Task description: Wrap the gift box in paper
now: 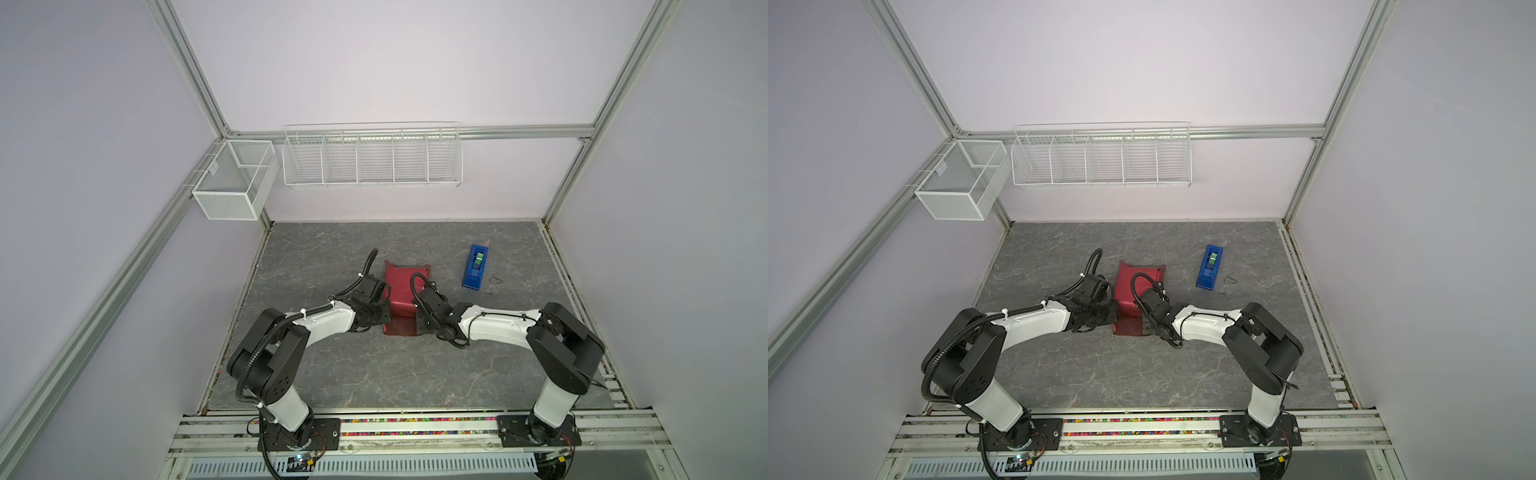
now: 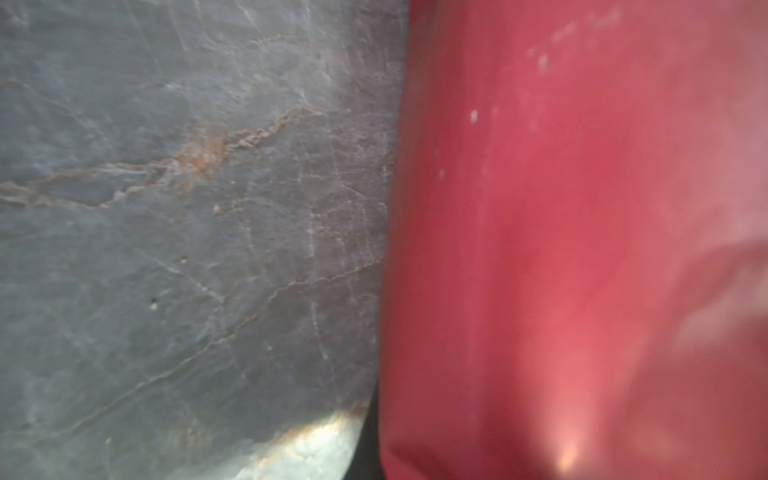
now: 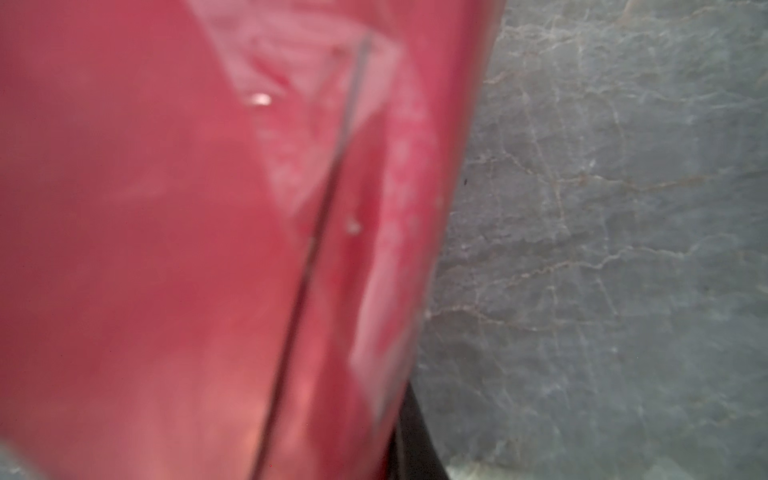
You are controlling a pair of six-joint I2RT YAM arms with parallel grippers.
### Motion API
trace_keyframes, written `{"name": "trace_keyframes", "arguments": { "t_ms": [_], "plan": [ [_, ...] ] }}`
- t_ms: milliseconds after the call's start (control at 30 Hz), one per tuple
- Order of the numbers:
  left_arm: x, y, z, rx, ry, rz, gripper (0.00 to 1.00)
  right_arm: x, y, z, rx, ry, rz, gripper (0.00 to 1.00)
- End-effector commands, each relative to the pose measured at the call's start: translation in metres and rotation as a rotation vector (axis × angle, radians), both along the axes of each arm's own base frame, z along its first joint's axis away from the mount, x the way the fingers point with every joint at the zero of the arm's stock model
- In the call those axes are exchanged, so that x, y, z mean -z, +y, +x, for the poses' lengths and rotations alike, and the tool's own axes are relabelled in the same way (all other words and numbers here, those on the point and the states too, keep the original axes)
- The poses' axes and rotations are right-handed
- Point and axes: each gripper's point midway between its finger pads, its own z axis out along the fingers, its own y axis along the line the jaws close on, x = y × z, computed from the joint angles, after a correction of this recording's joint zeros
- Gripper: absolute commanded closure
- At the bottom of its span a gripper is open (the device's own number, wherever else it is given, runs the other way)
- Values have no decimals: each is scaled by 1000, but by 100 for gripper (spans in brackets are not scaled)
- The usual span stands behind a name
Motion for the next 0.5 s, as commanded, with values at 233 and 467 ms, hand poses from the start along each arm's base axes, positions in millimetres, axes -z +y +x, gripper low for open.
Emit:
{"name": "trace_keyframes", "arguments": {
  "t_ms": [233,467],
  "plan": [
    [0,5,-4,-8,-1,6,97,-51,-24,-33,-199,-64,-38,39],
    [-2,2,-5,6,-3,-8,86,-95,-6,-22,-629,-248,-188,35]
  ]
}}
